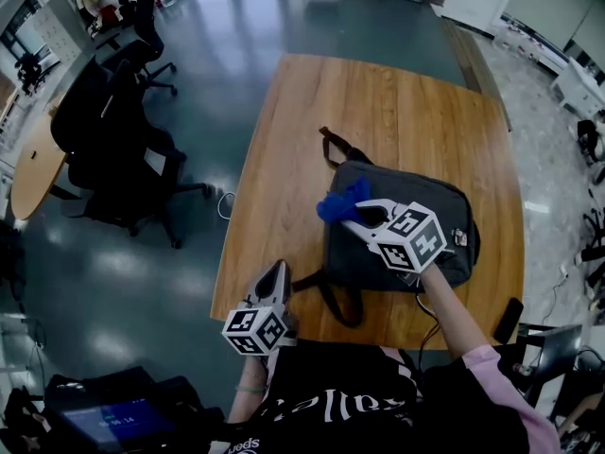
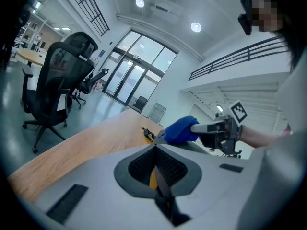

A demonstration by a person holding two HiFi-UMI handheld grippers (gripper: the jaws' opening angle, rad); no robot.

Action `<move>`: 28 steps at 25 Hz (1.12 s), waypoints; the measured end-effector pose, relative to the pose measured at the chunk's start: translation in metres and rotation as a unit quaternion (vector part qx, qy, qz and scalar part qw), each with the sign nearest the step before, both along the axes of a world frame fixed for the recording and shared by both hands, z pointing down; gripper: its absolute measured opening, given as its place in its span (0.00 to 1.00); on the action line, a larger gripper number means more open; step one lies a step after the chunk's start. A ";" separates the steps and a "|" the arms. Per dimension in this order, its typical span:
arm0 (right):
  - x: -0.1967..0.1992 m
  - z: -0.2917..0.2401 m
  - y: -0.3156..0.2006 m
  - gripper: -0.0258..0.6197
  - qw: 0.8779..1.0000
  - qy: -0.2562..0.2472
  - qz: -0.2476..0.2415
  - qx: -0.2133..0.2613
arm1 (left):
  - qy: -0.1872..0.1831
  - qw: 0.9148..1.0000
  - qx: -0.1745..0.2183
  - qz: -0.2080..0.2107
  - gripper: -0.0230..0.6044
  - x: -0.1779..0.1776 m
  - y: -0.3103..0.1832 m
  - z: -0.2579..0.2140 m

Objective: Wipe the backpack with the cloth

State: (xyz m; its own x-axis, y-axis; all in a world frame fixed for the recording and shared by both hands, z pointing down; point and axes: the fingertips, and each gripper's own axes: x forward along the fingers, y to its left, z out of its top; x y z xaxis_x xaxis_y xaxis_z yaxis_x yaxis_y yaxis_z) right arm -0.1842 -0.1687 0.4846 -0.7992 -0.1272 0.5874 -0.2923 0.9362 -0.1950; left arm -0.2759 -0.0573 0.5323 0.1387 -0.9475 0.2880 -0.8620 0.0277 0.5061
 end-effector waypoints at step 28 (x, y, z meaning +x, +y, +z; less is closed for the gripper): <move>0.082 -0.073 -0.110 0.14 0.987 -0.042 0.119 0.099 | 0.015 0.999 0.008 0.050 0.03 0.042 -0.024 0.003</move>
